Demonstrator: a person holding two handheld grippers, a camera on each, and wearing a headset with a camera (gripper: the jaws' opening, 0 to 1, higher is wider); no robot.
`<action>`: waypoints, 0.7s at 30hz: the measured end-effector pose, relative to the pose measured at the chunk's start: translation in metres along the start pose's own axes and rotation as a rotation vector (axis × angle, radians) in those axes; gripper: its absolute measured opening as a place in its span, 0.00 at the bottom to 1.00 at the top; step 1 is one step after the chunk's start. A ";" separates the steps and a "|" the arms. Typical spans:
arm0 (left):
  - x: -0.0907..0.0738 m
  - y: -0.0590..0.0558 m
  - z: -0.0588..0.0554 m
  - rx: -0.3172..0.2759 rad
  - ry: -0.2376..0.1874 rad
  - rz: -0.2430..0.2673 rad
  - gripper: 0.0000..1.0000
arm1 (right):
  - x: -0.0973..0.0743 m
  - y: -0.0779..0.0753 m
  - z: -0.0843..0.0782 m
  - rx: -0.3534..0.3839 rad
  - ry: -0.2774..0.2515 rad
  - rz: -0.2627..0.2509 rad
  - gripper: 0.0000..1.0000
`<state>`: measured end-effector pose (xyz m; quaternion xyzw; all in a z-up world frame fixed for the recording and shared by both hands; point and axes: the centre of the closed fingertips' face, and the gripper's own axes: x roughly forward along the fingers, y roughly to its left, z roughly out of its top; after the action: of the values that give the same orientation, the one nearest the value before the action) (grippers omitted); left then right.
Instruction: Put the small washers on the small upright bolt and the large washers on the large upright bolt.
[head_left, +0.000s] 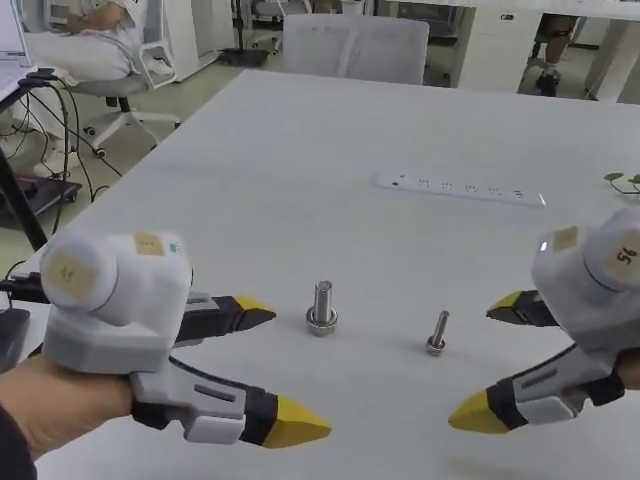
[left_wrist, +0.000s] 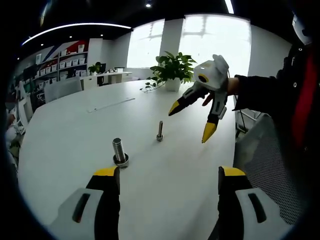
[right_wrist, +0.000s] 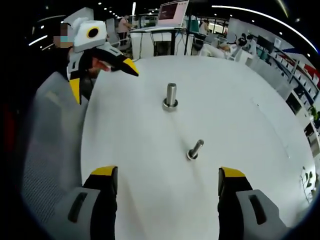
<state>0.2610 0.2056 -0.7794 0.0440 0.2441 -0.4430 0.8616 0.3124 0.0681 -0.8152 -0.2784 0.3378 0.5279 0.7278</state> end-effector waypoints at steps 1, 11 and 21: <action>-0.001 0.000 0.001 -0.001 -0.003 0.002 0.80 | -0.002 0.002 -0.001 0.009 -0.007 -0.001 0.84; -0.011 -0.004 0.004 0.000 -0.022 0.018 0.80 | -0.022 0.013 -0.005 0.096 -0.108 -0.035 0.84; -0.019 -0.007 -0.002 -0.016 -0.035 0.036 0.80 | -0.043 0.038 -0.002 0.133 -0.243 -0.061 0.84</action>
<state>0.2452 0.2162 -0.7714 0.0334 0.2316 -0.4262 0.8738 0.2668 0.0522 -0.7844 -0.1738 0.2731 0.5118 0.7958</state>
